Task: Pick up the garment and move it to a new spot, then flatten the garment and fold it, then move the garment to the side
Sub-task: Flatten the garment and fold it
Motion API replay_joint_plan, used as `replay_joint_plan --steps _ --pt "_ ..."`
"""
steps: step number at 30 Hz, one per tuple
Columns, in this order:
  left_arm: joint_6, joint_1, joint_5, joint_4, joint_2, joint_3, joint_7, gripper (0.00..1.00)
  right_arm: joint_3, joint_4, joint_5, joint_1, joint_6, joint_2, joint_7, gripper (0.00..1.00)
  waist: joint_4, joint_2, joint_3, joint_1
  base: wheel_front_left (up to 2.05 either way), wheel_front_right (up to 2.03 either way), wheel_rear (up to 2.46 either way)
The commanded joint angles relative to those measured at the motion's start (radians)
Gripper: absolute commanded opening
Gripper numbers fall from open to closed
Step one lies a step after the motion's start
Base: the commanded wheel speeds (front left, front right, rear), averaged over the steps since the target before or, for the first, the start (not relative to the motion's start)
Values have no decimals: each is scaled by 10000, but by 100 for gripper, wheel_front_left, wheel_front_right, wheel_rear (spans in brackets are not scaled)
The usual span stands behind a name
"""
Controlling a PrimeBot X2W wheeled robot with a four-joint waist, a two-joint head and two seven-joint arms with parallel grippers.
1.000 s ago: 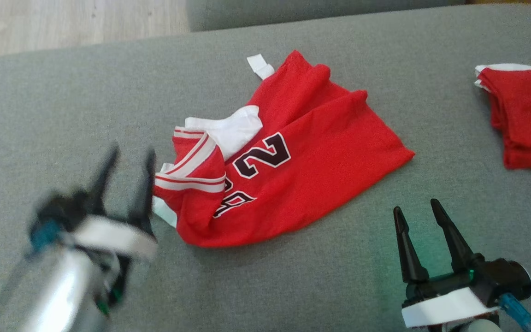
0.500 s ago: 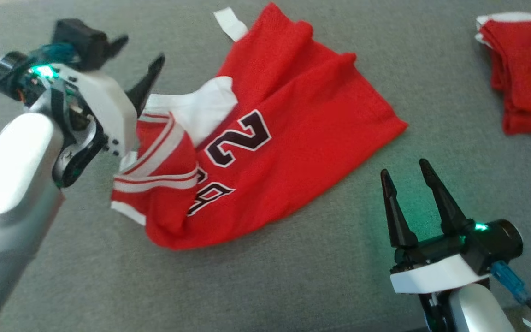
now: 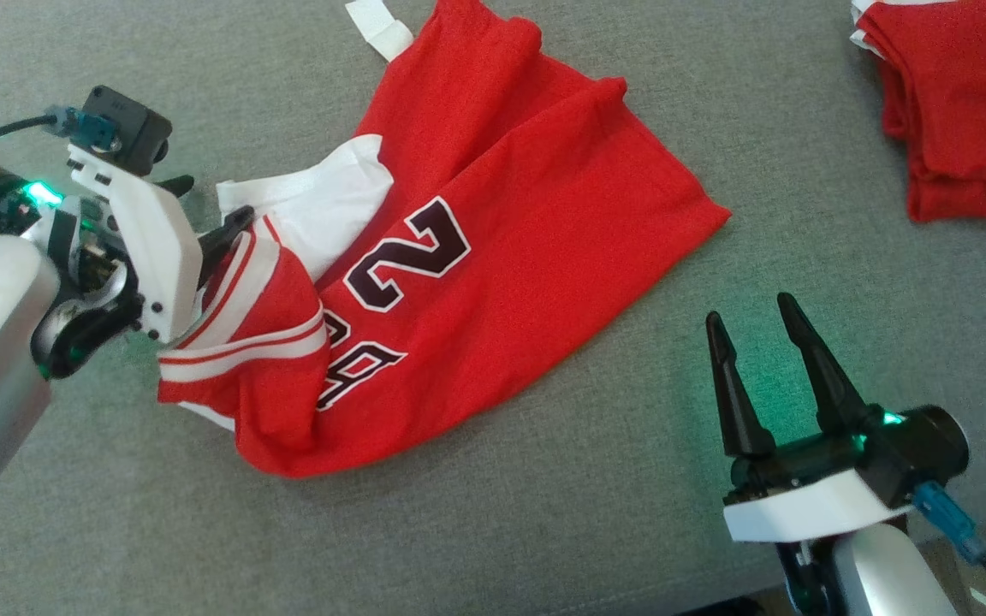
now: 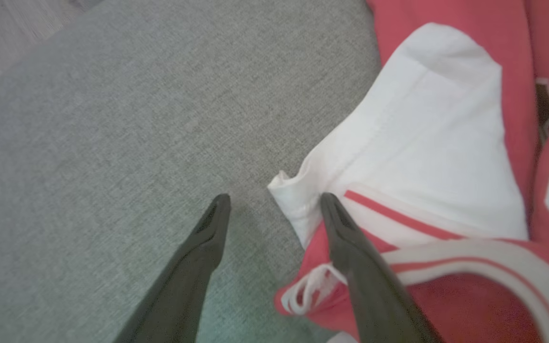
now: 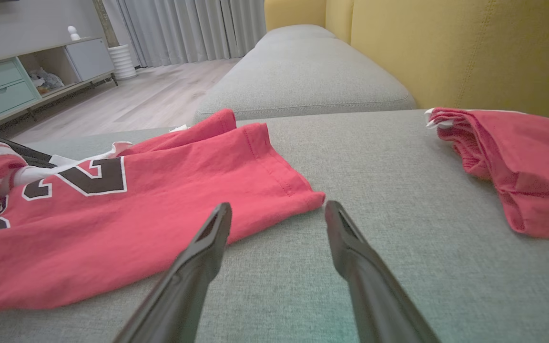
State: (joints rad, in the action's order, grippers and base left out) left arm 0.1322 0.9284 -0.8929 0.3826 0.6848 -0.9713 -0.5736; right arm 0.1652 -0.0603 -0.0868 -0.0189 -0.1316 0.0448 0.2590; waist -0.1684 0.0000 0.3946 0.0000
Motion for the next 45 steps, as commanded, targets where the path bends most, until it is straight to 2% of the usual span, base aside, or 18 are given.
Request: replay_joint_plan --steps 1,2,4,5,6,7,8,11,15,22,25,29,34,37,39,40,41,45 --pt "-16 552 -38 -162 449 361 12 98 273 331 -38 -257 9 54 28 100 -12 0 21 0 0 0 0" --pt "-16 593 -109 -138 429 293 28 87 301 324 -40 -293 9 54 28 100 -31 0 36 0 0 0 0" --pt "-16 669 -318 -100 385 172 51 50 353 311 -45 -364 9 54 28 100 -81 0 72 0 0 0 0" --pt "-16 709 -421 -91 372 101 63 42 374 311 -43 -387 9 54 28 100 -105 0 88 0 0 0 0" --pt "-16 752 -512 -76 371 26 68 31 388 317 -33 -397 9 54 28 100 -129 0 100 0 0 0 0" --pt "-16 800 -571 -72 383 -62 86 9 397 321 -18 -398 9 54 28 100 -152 0 107 0 0 0 0" --pt "-16 856 -594 -92 408 -162 142 0 402 321 -7 -394 9 54 28 100 -175 0 107 0 0 0 0" --pt "-16 1140 -375 -98 528 -380 713 0 414 300 3 -348 9 54 28 100 -224 0 42 0 0 0 0" --pt "-16 1703 349 216 603 -492 2138 0 365 216 15 -248 9 54 28 100 -179 0 -206 0 0 0 0" --pt "-49 2673 1320 937 329 -250 4258 0 275 185 122 -83 9 54 28 100 189 0 -764 0 0 0 0" --pt "-48 2813 1363 967 192 -172 4756 0 209 178 185 4 9 54 28 100 408 0 -979 0 0 0 0" --pt "-30 2640 1061 542 70 -312 4912 0 151 185 237 125 9 54 28 100 666 0 -1166 0 0 0 0" --pt "-20 2083 749 -1269 229 -1097 5527 0 13 191 333 321 9 54 28 100 1179 0 -1381 0 0 0 0" --pt "-18 1713 910 -2184 338 -1648 5901 0 16 181 398 334 9 54 28 100 1426 0 -1386 0 0 0 0" --pt "-143 1445 1553 -2589 255 -2069 6286 0 67 197 435 240 9 54 28 100 1557 0 -1300 0 0 0 0" --pt "-354 1355 1817 -2581 168 -2160 6411 25 82 205 438 205 9 54 28 100 1577 0 -1271 0 0 0 0" --pt "-705 1248 2027 -2479 65 -2173 6541 100 109 207 438 171 9 54 28 100 1581 0 -1241 0 0 0 0" --pt "-2213 676 2491 -1958 -519 -2009 7282 100 223 195 381 102 9 54 28 100 1460 0 -1153 0 0 0 0"
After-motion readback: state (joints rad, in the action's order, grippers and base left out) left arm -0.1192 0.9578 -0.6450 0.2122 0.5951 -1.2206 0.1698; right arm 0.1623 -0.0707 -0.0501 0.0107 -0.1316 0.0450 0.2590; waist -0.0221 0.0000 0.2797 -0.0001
